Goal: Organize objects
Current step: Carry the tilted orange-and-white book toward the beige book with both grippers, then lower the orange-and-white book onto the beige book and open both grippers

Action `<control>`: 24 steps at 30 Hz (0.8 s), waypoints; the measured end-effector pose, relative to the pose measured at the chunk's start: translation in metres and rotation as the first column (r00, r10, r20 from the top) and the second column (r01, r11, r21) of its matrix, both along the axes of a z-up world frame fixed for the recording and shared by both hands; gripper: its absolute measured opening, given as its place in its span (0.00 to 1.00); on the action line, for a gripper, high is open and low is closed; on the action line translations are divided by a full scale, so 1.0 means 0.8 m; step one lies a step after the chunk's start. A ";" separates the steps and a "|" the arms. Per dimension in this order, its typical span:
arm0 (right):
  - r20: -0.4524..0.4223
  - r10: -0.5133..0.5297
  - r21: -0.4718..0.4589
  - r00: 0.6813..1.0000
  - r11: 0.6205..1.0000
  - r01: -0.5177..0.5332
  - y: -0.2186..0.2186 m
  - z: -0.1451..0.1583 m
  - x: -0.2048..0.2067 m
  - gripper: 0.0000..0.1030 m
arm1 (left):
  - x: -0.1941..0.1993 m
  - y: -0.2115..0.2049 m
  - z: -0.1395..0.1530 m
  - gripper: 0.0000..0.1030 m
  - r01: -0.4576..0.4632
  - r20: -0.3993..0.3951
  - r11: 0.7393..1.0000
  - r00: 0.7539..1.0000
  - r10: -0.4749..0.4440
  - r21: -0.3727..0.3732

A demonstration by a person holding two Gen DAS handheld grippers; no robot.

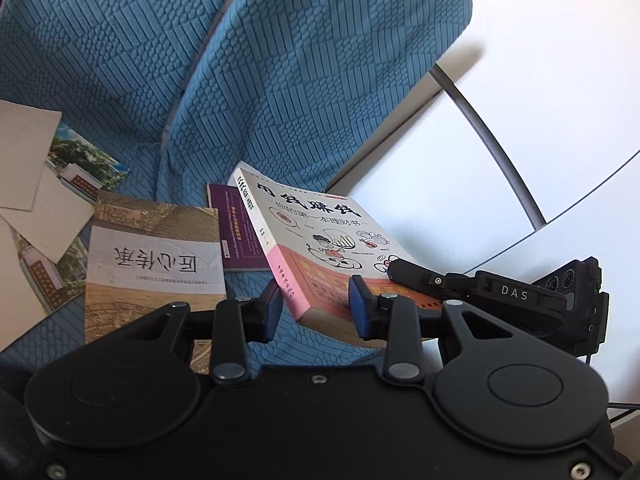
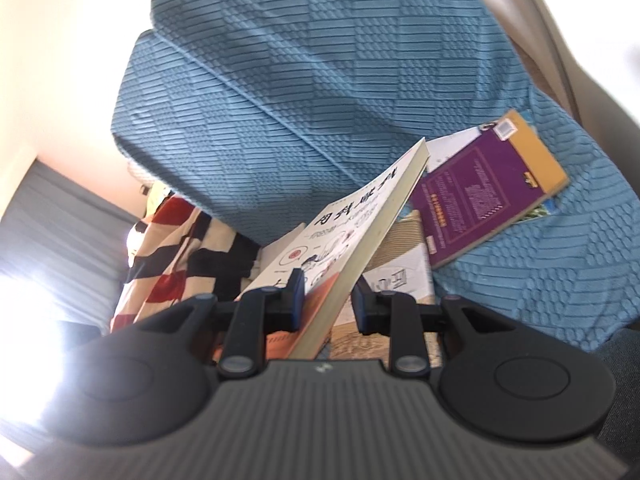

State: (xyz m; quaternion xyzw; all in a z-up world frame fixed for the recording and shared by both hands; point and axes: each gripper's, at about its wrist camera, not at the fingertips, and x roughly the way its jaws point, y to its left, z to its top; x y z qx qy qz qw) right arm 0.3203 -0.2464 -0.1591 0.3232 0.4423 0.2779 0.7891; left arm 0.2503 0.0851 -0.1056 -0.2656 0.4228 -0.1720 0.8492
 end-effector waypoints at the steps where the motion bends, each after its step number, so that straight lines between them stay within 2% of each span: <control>1: 0.002 0.008 0.003 1.000 1.000 -0.008 0.005 0.002 0.001 0.27 | -0.003 0.004 0.002 0.32 -0.009 0.003 1.000 1.000 0.009 0.001; 10: 0.012 0.088 0.006 0.996 0.996 -0.088 0.056 0.008 0.018 0.27 | -0.012 0.055 0.007 0.32 -0.091 0.012 0.996 0.996 0.091 -0.001; 24: -0.038 0.167 -0.011 0.985 0.986 -0.168 0.112 -0.039 0.043 0.27 | -0.010 0.101 -0.050 0.32 -0.164 -0.056 0.986 0.985 0.164 0.000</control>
